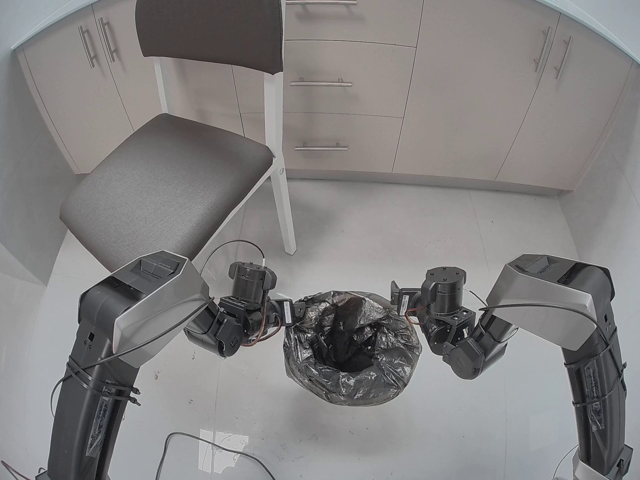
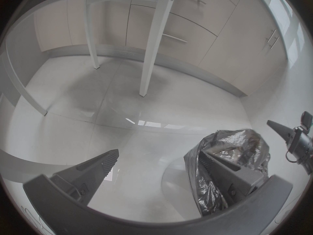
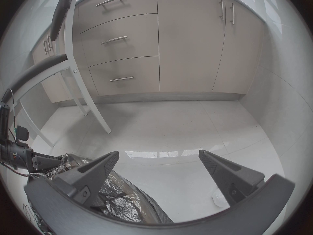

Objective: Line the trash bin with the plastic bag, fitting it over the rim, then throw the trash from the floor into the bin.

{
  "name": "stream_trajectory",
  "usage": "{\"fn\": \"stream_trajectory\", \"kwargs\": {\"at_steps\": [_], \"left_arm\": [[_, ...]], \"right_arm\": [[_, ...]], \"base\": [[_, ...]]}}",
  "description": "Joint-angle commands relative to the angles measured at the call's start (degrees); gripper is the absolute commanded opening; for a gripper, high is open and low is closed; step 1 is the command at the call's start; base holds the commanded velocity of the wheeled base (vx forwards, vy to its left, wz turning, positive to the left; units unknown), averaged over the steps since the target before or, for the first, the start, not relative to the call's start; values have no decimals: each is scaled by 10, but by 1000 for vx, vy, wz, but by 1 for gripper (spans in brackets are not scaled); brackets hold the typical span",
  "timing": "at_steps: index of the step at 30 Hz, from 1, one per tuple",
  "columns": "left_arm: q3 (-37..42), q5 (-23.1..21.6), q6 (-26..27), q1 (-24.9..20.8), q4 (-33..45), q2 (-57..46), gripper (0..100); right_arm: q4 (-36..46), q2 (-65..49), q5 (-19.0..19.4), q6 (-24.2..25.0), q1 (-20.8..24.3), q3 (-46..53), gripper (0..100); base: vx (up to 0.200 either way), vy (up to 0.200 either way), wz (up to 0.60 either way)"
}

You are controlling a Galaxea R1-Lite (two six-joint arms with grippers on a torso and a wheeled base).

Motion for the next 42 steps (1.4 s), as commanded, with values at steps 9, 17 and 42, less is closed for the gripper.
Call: {"fn": "stream_trajectory", "kwargs": {"at_steps": [9,17,42], "left_arm": [[-36,58,-4,-1,39,17,100],[-61,58,-22,0,103,15,100],[-207,57,-127,7,348,25,100]], "right_arm": [[0,-1,0,0,0,0,100],[-1,-1,0,0,1,2,100],[-1,-4,16,-4,8,17,100]], "base": [[0,0,0],[0,0,0],[0,0,0]]}}
